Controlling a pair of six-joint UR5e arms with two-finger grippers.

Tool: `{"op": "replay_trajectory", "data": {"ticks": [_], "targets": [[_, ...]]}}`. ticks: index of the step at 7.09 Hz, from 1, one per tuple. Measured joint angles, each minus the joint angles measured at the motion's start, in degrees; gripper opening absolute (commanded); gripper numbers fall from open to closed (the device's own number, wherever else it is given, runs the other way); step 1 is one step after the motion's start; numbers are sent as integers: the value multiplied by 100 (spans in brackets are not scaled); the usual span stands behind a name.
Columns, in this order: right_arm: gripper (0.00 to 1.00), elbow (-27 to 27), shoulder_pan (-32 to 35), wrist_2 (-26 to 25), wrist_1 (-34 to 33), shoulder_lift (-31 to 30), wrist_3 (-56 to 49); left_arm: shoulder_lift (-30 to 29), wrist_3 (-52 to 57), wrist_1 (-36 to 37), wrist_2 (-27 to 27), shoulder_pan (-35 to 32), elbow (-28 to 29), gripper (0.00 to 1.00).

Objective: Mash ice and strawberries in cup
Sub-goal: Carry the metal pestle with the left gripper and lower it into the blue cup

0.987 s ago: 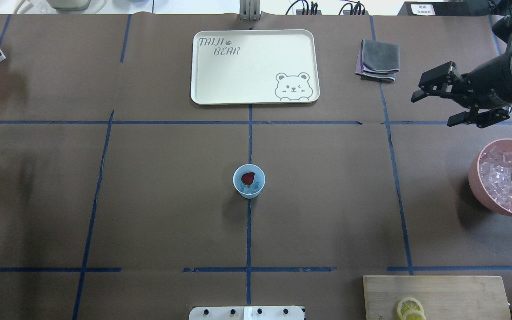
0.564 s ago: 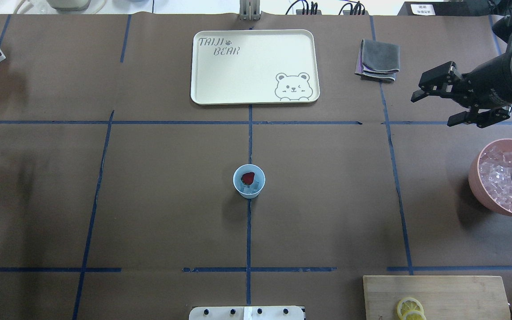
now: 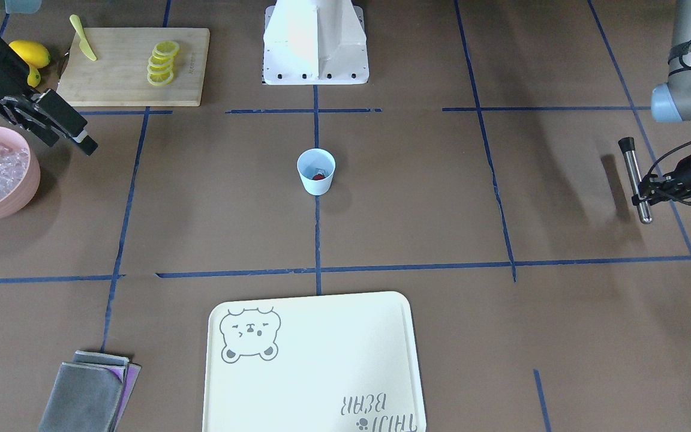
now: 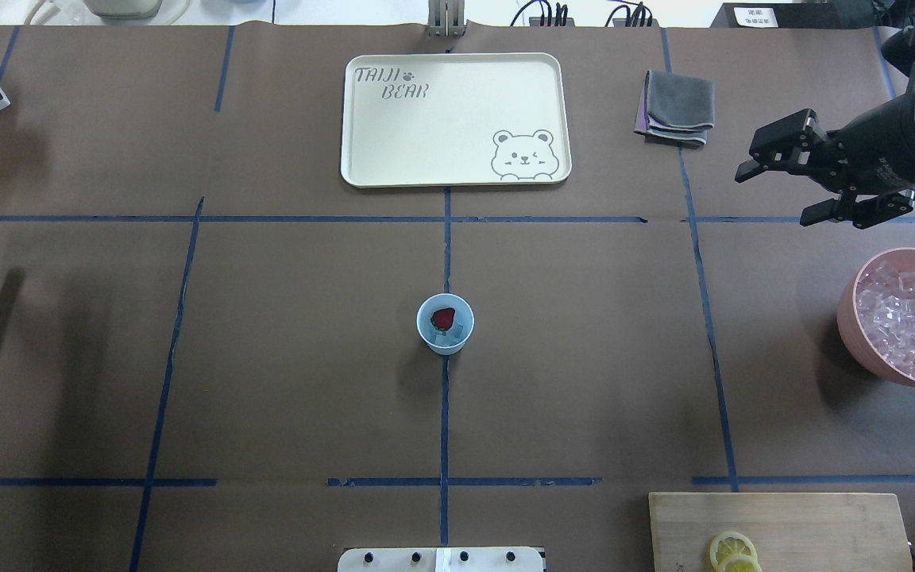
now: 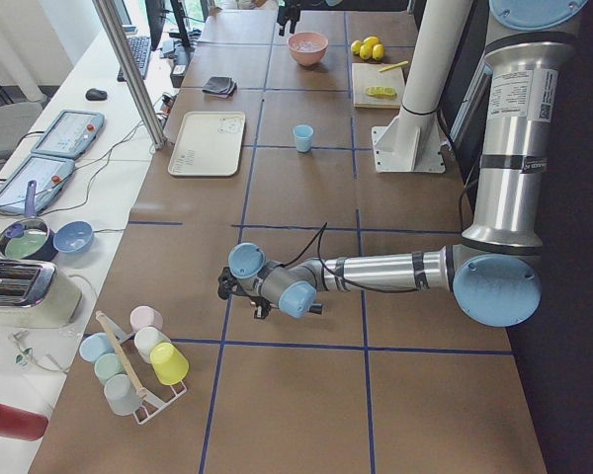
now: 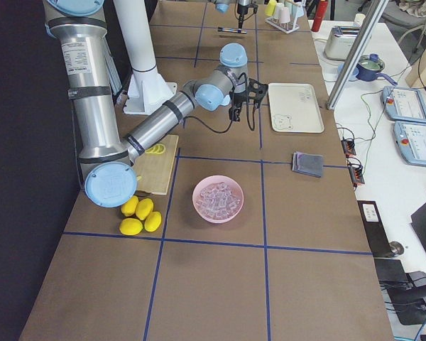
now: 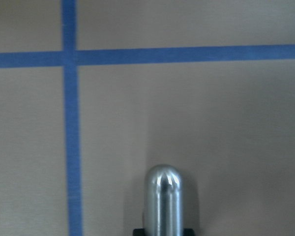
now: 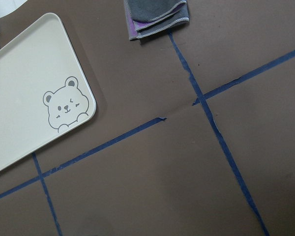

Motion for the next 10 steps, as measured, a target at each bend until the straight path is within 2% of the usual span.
{"op": "replay_trajectory", "data": {"ticks": [1, 3, 5, 6, 7, 8, 10], "targets": [[100, 12, 0, 11, -1, -4, 0, -132, -15, 28, -170, 8, -498, 0], [100, 14, -1, 11, -1, -2, 0, -773, -288, 9, -266, 126, -1169, 0], [100, -10, -7, 9, -7, 19, -12, -1544, -491, -95, -121, 722, -1983, 2], [100, -36, -4, 9, -11, 32, -38, -2053, -654, -133, 147, 1067, -2164, 1], [100, -57, 7, 9, -16, 43, -55, -2358, -854, -378, 573, 1323, -2346, 0], [100, -74, 20, 9, -18, 50, -65, -2470, -955, -955, 1150, 1599, -2451, 0], [100, -141, 55, 9, -19, 81, -72, -2494, -999, -2154, 3067, 2586, -2481, 0]]}}
